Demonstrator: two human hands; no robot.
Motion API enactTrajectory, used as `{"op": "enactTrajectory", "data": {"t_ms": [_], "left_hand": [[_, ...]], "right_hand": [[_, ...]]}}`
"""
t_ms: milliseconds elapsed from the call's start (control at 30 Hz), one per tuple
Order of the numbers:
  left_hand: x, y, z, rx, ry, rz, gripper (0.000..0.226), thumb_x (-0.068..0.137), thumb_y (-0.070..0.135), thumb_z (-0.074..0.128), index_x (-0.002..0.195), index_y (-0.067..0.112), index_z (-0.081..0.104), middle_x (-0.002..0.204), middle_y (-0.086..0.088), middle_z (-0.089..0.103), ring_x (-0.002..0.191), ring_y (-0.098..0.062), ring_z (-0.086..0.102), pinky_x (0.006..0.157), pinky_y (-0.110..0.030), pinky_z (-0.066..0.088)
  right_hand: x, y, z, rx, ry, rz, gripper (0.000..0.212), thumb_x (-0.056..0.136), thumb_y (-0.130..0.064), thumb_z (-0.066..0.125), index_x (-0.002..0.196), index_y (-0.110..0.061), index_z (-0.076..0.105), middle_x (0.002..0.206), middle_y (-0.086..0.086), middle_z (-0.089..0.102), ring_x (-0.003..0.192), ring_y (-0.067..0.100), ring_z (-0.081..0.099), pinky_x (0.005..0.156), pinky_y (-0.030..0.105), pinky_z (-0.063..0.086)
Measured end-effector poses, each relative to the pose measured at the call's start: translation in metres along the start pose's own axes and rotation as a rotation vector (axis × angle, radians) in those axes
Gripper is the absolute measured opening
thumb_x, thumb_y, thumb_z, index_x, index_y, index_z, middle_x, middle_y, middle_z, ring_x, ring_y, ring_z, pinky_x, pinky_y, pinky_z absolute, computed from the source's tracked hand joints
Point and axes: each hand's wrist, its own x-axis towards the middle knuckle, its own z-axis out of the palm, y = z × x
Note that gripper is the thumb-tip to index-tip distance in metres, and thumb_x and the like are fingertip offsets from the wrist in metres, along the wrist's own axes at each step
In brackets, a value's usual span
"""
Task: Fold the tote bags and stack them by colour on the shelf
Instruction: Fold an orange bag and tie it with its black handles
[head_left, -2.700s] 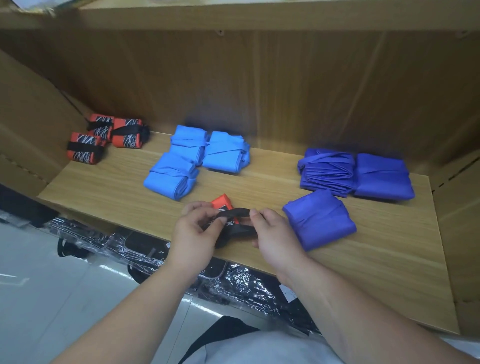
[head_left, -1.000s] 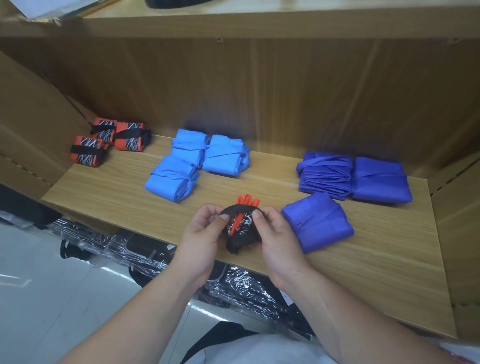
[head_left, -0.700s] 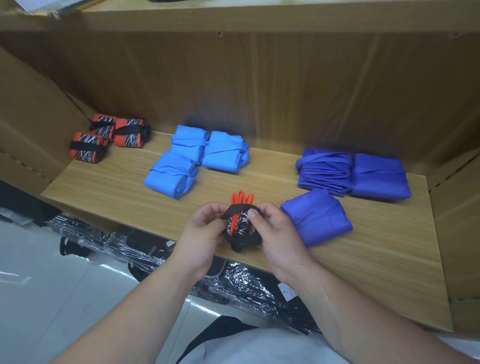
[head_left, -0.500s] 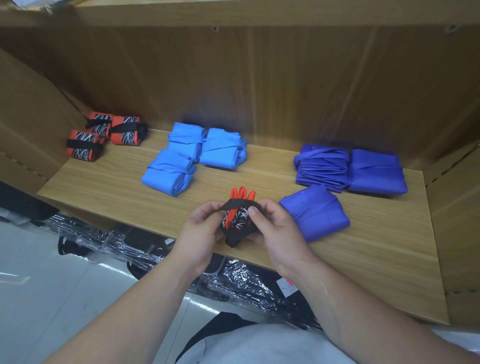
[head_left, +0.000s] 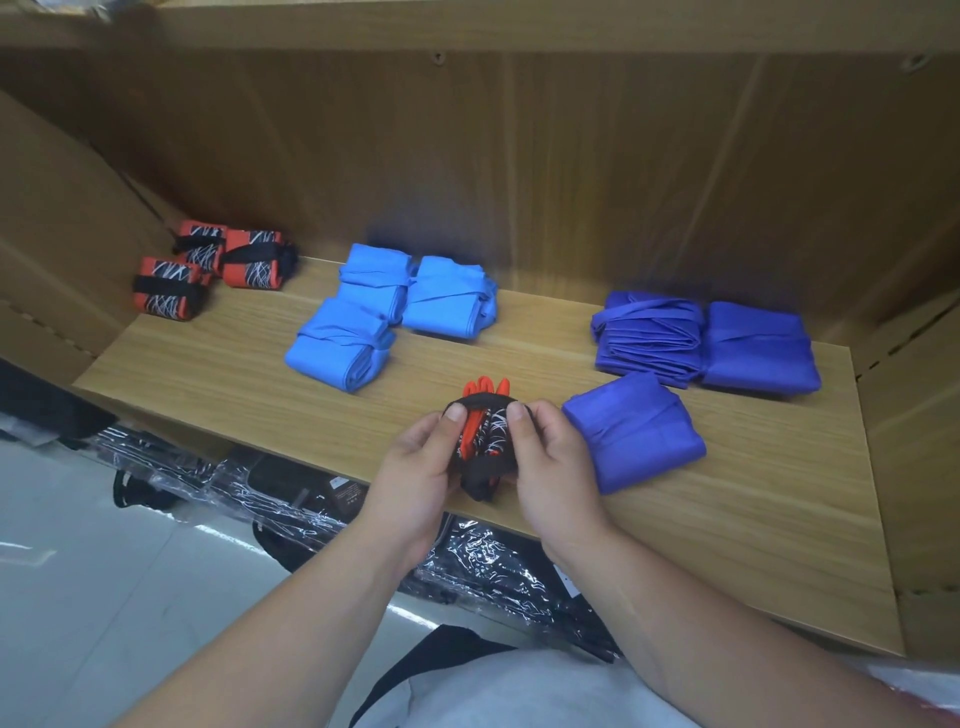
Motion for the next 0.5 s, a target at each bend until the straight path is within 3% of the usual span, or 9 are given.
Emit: {"op": "enactTrajectory", "data": {"t_ms": [133,267,333,400,500], "left_hand": [[-0.003,-0.002,0.003,0.009,0.040,0.025,0.042,0.090,0.044,0.058,0.095,0.004,0.070,0.084,-0.014,0.074,0.070,-0.020,0.067,0.056,-0.026,0.051],[0.000,-0.003,0.005,-0.020,0.071,0.008,0.038,0.104,0.037,0.048,0.104,0.008,0.074,0.100,-0.017,0.076,0.088,-0.027,0.072,0.076,-0.035,0.057],[0.002,0.001,0.006,-0.011,0.051,-0.010,0.034,0.105,0.033,0.048,0.109,0.010,0.073,0.104,-0.016,0.076,0.094,-0.027,0.072,0.079,-0.035,0.057],[0.004,0.006,0.005,-0.013,0.027,-0.019,0.031,0.104,0.031,0.050,0.111,0.008,0.069,0.105,-0.015,0.076,0.095,-0.028,0.072,0.079,-0.035,0.057],[0.006,0.008,0.003,-0.027,0.017,-0.042,0.025,0.102,0.030,0.055,0.102,0.005,0.061,0.094,-0.017,0.070,0.088,-0.036,0.064,0.080,-0.044,0.053]], "right_hand": [[0.004,-0.001,0.003,-0.069,0.051,-0.024,0.054,0.090,-0.063,0.045,0.077,-0.013,0.059,0.076,0.005,0.062,0.078,0.026,0.058,0.075,0.048,0.049],[0.008,0.000,0.003,-0.194,-0.004,-0.066,0.034,0.099,-0.044,0.053,0.071,-0.026,0.055,0.084,-0.001,0.058,0.086,0.010,0.055,0.080,0.035,0.043],[0.007,0.002,0.003,-0.185,-0.002,-0.084,0.026,0.098,-0.044,0.051,0.082,-0.026,0.062,0.098,-0.004,0.060,0.097,0.001,0.055,0.089,0.029,0.043],[0.007,0.004,0.003,-0.128,-0.012,-0.056,0.034,0.094,-0.053,0.048,0.089,-0.023,0.064,0.095,-0.009,0.065,0.096,0.009,0.061,0.089,0.038,0.049],[0.006,0.002,0.005,-0.056,-0.003,0.005,0.039,0.090,-0.059,0.051,0.077,-0.022,0.052,0.068,-0.007,0.057,0.070,0.014,0.054,0.071,0.055,0.050]]}}
